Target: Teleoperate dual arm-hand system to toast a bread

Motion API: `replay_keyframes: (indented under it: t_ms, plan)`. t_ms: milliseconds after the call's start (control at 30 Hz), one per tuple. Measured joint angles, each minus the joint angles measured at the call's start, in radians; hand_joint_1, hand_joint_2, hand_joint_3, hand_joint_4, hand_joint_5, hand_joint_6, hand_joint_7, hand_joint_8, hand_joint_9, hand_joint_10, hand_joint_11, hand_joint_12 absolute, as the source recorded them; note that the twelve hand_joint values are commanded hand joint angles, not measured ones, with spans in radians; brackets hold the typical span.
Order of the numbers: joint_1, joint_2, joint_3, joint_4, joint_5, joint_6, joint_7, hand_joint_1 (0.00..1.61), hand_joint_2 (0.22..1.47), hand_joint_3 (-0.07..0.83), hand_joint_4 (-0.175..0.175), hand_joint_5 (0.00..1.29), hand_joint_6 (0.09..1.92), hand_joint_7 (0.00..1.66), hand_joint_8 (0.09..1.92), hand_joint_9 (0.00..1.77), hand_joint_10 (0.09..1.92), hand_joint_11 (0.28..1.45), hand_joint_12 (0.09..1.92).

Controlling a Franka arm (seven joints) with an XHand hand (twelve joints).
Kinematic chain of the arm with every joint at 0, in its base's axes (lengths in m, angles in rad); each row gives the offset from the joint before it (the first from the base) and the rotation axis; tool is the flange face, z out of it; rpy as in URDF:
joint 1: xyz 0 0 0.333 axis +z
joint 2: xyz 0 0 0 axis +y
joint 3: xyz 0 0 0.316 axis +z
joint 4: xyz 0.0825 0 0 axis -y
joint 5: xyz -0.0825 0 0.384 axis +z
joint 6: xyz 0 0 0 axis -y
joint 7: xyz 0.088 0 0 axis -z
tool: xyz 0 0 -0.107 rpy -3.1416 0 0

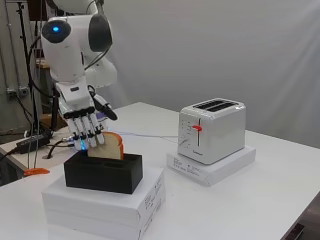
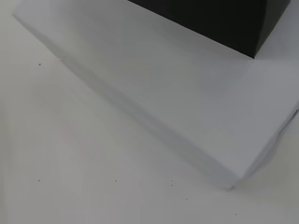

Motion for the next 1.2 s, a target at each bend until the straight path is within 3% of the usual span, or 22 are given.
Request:
replay_keyframes:
  t_ms: [133,267,467,867,1200]
  plan:
    - [0.0,-0.005,0.013,-0.012,-0.009,0.015,-0.001,0.41,0.87,-0.008,-0.076,0.48,0.09,0.53,0.09,0.6,0.09,0.41,0.09]
    - [-0.001,-0.002,0.016,-0.011,-0.011,0.014,0.0,0.38,0.85,-0.01,-0.085,0.39,0.09,0.47,0.09,0.54,0.09,0.41,0.09]
    - [-0.022,0.051,0.015,0.038,0.028,-0.051,0.005,0.26,0.88,0.005,-0.052,0.34,0.09,0.45,0.09,0.52,0.09,0.42,0.09]
    - [-0.071,0.204,0.017,0.193,0.084,-0.219,0.003,0.25,0.9,0.009,-0.031,0.33,0.09,0.46,0.09,0.53,0.09,0.43,0.09]
    - [-0.085,0.226,0.021,0.222,0.094,-0.229,-0.012,0.33,0.98,0.009,-0.013,0.39,0.09,0.54,0.09,0.57,0.09,0.44,0.09]
